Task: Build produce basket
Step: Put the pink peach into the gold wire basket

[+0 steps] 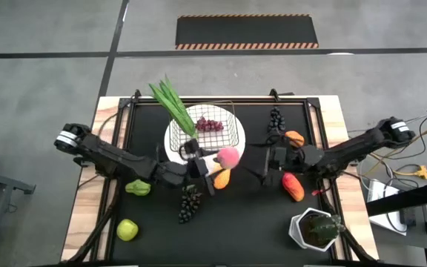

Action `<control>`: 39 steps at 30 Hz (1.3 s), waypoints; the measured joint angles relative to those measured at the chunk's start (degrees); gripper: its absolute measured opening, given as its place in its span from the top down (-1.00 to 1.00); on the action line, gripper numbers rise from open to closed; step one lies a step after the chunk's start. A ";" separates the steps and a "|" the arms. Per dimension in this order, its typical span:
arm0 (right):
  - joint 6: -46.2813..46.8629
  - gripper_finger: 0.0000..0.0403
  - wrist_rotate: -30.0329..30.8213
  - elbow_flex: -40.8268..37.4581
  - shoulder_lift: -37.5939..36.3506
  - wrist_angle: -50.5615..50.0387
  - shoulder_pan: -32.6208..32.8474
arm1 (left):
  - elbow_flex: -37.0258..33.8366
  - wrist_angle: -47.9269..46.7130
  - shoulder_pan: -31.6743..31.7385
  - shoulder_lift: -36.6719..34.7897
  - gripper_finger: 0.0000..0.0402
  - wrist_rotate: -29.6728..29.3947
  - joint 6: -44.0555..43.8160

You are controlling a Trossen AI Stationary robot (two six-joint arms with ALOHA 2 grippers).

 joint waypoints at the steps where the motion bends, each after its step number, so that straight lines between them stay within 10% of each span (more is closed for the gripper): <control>1: 0.31 -0.82 1.72 0.28 -1.94 -4.76 0.04 | 1.36 -6.41 0.94 -1.06 -0.16 0.10 -3.03; 5: 3.01 -0.82 4.22 1.82 -8.82 -20.07 0.04 | 9.11 -33.76 6.86 -3.63 -0.16 4.12 -16.42; 11: 0.93 -0.82 4.21 1.38 -14.16 -31.40 0.04 | 18.82 -56.80 19.70 -1.39 -0.16 25.11 -21.19; 20: 0.62 -0.82 4.15 0.46 -15.21 -38.92 0.10 | 22.70 -62.62 36.21 5.37 -0.15 42.86 -20.86; 39: 2.42 -0.80 4.08 -3.60 -12.42 -38.90 0.08 | 23.05 -65.27 40.45 18.48 -0.17 43.09 -16.07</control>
